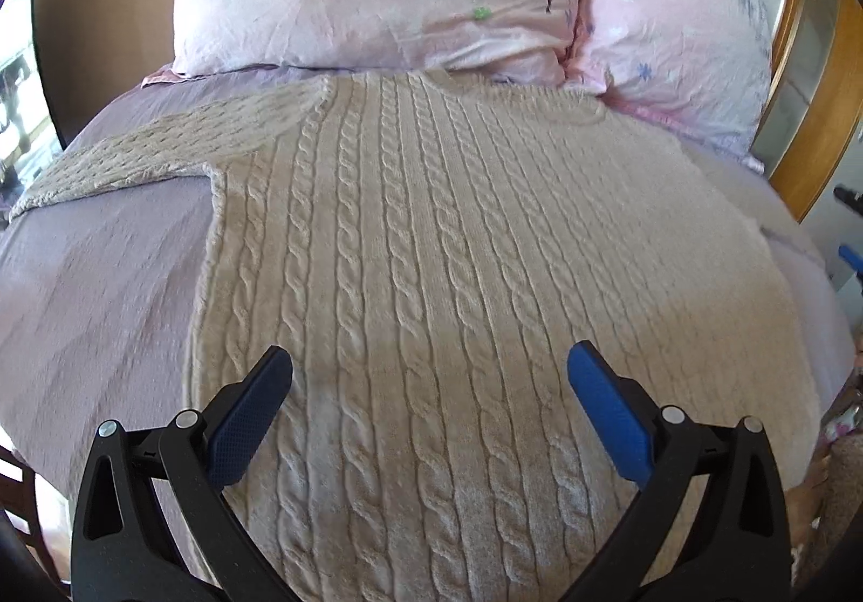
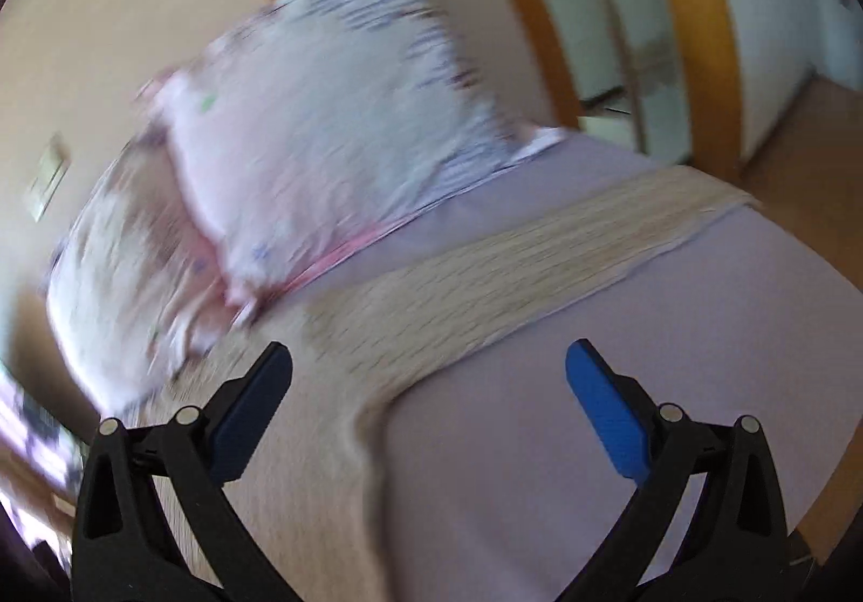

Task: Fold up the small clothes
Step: 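Grasp the sweater sleeve with the right gripper and fold it across the body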

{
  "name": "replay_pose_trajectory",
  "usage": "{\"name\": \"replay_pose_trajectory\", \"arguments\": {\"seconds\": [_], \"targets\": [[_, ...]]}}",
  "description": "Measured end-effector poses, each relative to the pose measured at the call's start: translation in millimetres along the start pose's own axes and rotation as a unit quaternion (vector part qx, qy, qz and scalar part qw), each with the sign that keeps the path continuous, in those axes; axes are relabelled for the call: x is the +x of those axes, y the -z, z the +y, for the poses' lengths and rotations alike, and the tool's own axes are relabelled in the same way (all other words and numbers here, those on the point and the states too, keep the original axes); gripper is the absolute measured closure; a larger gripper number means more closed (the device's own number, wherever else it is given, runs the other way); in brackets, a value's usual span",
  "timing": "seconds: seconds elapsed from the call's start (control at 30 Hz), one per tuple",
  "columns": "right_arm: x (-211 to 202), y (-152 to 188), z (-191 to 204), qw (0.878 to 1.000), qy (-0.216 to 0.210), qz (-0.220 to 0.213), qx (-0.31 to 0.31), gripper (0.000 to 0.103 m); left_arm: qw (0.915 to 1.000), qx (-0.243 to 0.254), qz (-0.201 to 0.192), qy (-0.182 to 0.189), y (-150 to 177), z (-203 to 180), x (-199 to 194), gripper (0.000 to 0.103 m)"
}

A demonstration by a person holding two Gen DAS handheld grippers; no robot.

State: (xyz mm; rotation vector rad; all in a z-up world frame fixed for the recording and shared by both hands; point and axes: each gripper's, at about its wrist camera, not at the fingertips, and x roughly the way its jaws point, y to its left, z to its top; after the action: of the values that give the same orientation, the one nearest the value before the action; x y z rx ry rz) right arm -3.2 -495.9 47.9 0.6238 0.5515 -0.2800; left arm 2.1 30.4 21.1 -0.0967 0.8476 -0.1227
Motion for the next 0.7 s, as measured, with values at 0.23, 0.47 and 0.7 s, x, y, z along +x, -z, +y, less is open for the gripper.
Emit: {"name": "replay_pose_trajectory", "arguments": {"seconds": [0.23, 0.47, 0.7], "targets": [[59, -68, -154, 0.965, 0.066, 0.017, 0.253, 0.048, 0.9907, -0.084, -0.100, 0.036, -24, 66, -25, 0.001], [89, -82, -197, 0.950, 0.071, 0.006, 0.304, 0.082, 0.9866, -0.115, -0.113, -0.021, -40, 115, -30, 0.001], [70, -104, -125, 0.982, 0.046, -0.056, 0.174, 0.096, 0.9749, -0.179, -0.125, -0.044, -47, 186, -37, 0.001]]}}
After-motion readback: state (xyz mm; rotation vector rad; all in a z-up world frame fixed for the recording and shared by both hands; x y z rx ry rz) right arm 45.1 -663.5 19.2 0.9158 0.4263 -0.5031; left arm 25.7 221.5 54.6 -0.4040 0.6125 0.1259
